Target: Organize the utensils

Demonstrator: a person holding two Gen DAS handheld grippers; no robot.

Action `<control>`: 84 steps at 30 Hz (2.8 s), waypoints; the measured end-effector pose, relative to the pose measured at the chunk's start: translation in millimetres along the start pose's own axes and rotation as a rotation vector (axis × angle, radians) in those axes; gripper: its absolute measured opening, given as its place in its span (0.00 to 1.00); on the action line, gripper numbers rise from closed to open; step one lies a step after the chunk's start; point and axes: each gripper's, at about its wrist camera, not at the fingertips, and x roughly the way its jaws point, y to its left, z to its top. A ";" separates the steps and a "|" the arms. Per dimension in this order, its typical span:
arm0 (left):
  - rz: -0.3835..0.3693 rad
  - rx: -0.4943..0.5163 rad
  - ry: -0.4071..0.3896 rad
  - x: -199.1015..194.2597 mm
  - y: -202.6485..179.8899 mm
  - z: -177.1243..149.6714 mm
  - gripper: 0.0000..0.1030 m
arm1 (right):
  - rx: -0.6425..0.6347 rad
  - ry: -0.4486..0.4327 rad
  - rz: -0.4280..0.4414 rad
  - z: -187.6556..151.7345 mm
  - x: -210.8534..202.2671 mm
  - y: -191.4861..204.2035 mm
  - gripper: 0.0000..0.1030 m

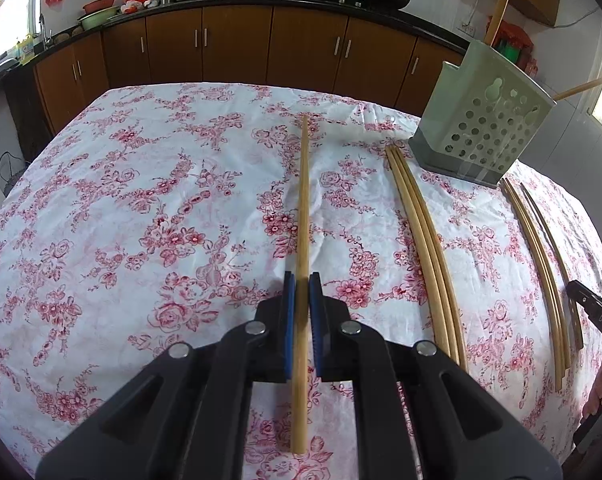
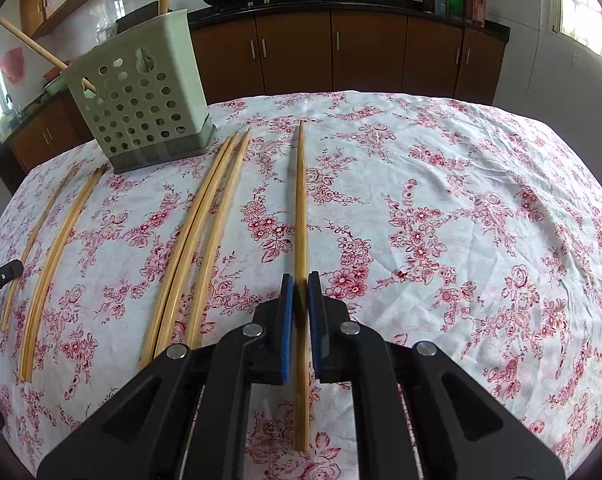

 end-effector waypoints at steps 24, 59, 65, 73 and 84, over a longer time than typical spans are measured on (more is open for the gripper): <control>-0.005 0.000 -0.003 0.0 0.9 -0.7 0.10 | 0.000 0.000 0.000 0.5 0.1 -0.2 0.09; 0.050 0.086 0.002 -3.8 -12.6 -7.7 0.10 | 0.008 -0.001 0.002 -1.1 -1.3 -1.3 0.09; 0.065 0.124 0.003 -9.1 -17.6 -15.3 0.09 | 0.027 -0.003 0.021 -3.6 -3.6 -5.5 0.08; 0.048 0.140 -0.173 -67.0 -21.9 12.3 0.08 | 0.020 -0.176 0.028 20.7 -59.1 -9.4 0.08; -0.048 0.097 -0.364 -139.0 -26.4 70.2 0.08 | 0.015 -0.369 0.053 69.6 -117.6 -7.9 0.08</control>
